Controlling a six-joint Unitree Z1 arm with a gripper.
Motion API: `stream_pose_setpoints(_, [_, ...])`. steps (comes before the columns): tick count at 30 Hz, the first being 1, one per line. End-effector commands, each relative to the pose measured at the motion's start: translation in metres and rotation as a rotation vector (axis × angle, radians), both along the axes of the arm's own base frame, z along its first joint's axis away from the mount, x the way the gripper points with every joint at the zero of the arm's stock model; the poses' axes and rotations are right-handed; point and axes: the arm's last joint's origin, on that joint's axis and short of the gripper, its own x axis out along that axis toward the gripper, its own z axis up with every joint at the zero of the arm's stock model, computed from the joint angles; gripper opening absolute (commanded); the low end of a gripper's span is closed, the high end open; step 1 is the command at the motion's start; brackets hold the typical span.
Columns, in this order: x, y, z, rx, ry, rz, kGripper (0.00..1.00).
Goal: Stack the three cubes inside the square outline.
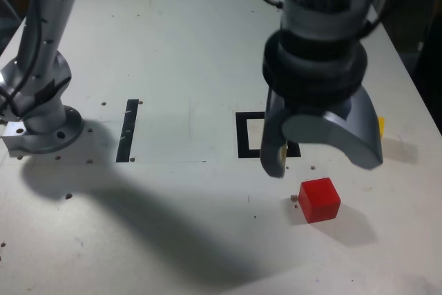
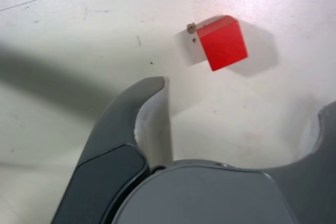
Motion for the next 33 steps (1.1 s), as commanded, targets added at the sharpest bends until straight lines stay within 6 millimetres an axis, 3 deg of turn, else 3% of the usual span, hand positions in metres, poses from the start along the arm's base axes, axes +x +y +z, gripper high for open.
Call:
stream_pose_setpoints(1, [0.005, -0.001, -0.008, 0.003, 0.024, 0.009, 0.92])
stream_pose_setpoints(10, [0.022, 0.002, -0.044, -0.011, 0.132, 0.050, 0.90])
stream_pose_setpoints(29, [0.050, 0.014, -0.102, 0.001, 0.176, 0.074, 0.87])
stream_pose_setpoints(33, [0.052, 0.015, -0.106, 0.005, 0.171, 0.069, 0.79])
